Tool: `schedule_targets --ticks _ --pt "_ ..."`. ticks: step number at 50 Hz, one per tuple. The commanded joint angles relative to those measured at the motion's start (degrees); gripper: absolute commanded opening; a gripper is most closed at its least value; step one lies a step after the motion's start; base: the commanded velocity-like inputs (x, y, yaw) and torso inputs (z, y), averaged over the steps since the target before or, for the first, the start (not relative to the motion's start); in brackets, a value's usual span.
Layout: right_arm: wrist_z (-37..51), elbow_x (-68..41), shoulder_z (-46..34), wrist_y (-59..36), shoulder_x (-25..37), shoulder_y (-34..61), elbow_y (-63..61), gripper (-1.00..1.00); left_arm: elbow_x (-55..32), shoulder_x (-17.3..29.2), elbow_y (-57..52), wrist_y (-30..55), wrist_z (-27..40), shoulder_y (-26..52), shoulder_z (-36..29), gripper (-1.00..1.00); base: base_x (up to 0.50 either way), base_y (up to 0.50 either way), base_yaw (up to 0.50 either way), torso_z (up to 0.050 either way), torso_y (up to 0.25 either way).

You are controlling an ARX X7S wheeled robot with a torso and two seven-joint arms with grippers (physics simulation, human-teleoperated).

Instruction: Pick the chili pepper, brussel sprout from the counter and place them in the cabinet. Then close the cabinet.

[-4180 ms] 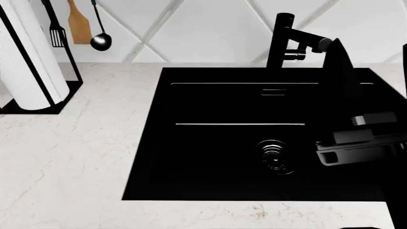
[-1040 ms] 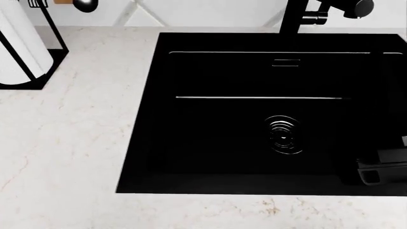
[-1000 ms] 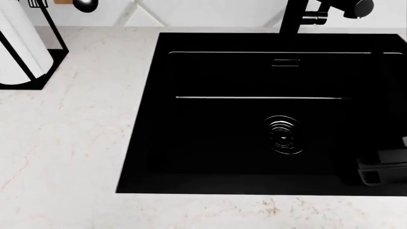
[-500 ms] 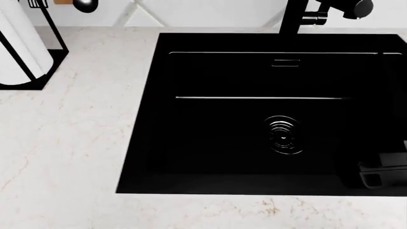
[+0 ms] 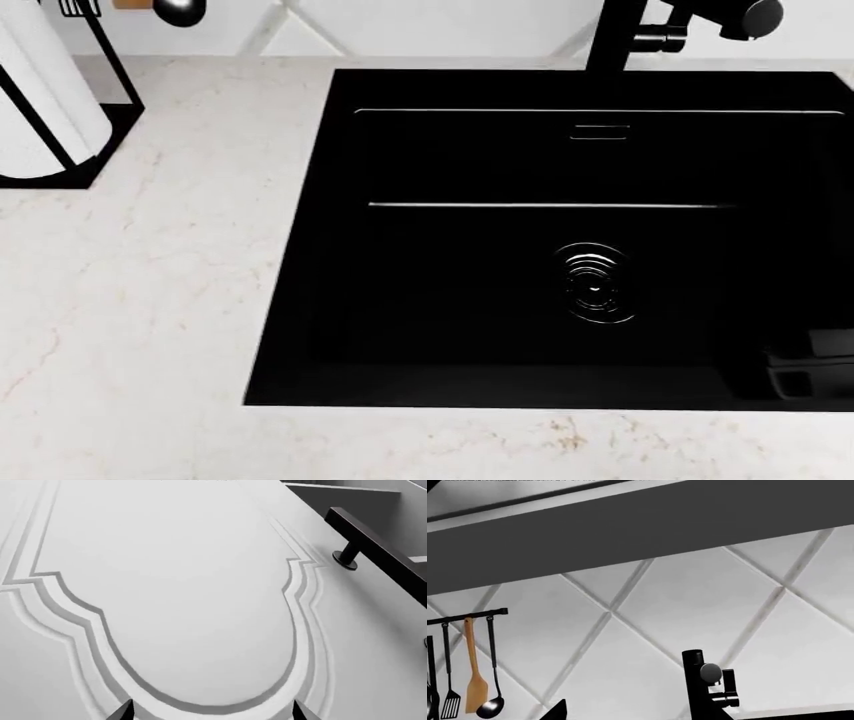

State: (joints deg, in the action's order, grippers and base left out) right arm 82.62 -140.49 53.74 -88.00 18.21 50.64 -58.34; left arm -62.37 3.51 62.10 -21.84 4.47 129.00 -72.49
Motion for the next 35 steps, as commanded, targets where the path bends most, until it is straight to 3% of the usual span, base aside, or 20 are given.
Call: schedule_targets --ticks 1,7,10,17,35 --pt "-0.77 -0.23 0.97 1.07 0.37 -0.35 -0.63 1.00 -11.03 -3.50 1.56 33.17 -5.51 -1.75 -14.80 1.00 0.02 -0.01 -0.01 0.000 0.000" --pt "0.93 -2.15 0.90 2.30 1.06 0.23 -0.86 1.00 -15.16 -3.42 3.61 30.53 -6.17 2.23 -12.12 1.00 0.01 -0.01 -0.01 0.000 -0.003" --pt "1.25 -2.41 0.57 2.81 1.19 0.68 -0.95 1.00 -17.69 5.72 -12.97 31.78 2.46 3.40 -9.49 1.00 0.01 0.00 -0.01 0.003 0.000" --pt "1.80 -1.88 -1.06 2.22 -0.28 1.90 -0.84 1.00 -20.06 18.65 -34.90 33.77 12.46 3.23 -6.78 1.00 0.01 0.00 0.00 0.001 -0.006" --pt "1.14 -1.70 -1.34 1.73 -1.51 2.02 -0.57 1.00 -21.54 40.30 -73.76 31.11 28.10 0.43 0.30 1.00 0.00 0.00 0.00 0.000 -0.002"
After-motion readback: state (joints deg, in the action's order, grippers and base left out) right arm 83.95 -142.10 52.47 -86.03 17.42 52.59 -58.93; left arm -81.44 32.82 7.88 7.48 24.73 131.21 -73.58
